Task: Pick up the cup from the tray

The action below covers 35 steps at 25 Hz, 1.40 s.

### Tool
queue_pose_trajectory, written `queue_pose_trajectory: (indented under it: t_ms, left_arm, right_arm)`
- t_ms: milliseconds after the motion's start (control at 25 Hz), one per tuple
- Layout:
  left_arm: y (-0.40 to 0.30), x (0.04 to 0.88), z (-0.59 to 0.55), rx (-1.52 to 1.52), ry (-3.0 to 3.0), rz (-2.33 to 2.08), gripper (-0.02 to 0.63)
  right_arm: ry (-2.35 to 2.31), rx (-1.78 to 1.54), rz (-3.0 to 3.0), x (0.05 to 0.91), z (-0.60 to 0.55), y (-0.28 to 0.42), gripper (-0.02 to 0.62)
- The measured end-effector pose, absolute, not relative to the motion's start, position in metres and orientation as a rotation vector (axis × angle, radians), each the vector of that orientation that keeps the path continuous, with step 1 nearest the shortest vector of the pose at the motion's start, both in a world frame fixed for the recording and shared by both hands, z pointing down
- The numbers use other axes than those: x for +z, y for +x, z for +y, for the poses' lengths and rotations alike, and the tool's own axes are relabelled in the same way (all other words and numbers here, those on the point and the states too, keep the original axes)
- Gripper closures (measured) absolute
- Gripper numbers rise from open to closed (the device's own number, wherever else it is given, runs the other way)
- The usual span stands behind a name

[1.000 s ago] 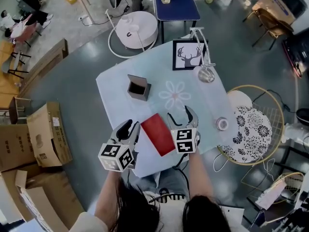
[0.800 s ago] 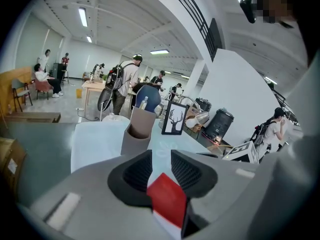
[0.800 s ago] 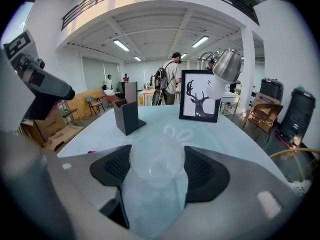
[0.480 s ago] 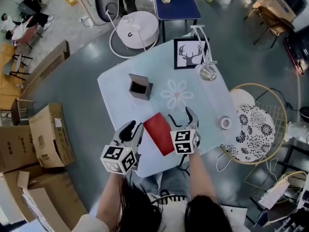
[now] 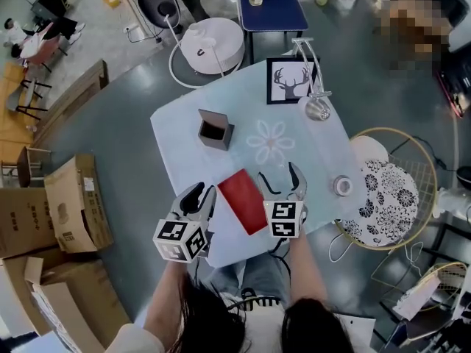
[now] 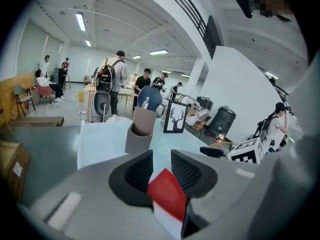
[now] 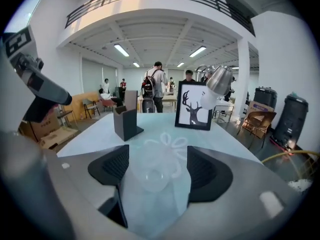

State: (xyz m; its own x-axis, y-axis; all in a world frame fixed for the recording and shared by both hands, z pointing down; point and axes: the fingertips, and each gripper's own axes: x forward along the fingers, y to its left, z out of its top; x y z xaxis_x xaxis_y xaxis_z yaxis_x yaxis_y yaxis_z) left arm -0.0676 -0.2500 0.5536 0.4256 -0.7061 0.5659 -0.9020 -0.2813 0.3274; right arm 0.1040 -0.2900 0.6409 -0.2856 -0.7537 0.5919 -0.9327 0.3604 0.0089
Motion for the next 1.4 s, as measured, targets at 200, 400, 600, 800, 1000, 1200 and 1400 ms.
queue_pose_trajectory:
  t_ms: [200, 400, 600, 800, 1000, 1200, 1400]
  left_arm:
    - [-0.068, 0.549, -0.249, 0.382, 2.066, -1.361, 0.382]
    - [-0.058, 0.536, -0.249, 0.337, 2.097, -1.364, 0.382]
    - [-0.060, 0.519, -0.236, 0.316, 2.138, -1.396, 0.382]
    - [-0.070, 0.499, -0.217, 0.262, 2.166, -1.424, 0.382]
    - [-0.072, 0.476, -0.196, 0.212, 2.233, -1.413, 0.382]
    - [-0.082, 0.462, -0.174, 0.182, 2.288, -1.421, 0.382]
    - [-0.088, 0.457, -0.148, 0.186, 2.327, -1.414, 0.382]
  right_arm:
    - [1.557, 0.447, -2.200, 0.600, -0.291, 0.111, 0.207]
    - [1.587, 0.348, -2.218, 0.563, -0.288, 0.107, 0.201]
    - [1.570, 0.290, -2.240, 0.539, -0.271, 0.098, 0.212]
    - [1.590, 0.263, -2.256, 0.514, -0.243, 0.092, 0.245]
    - [1.661, 0.210, -2.242, 0.480, -0.214, 0.086, 0.463]
    - [1.742, 0.230, -2.271, 0.458, -0.181, 0.076, 0.569]
    - [1.733, 0.239, -2.270, 0.454, -0.146, 0.062, 0.571]
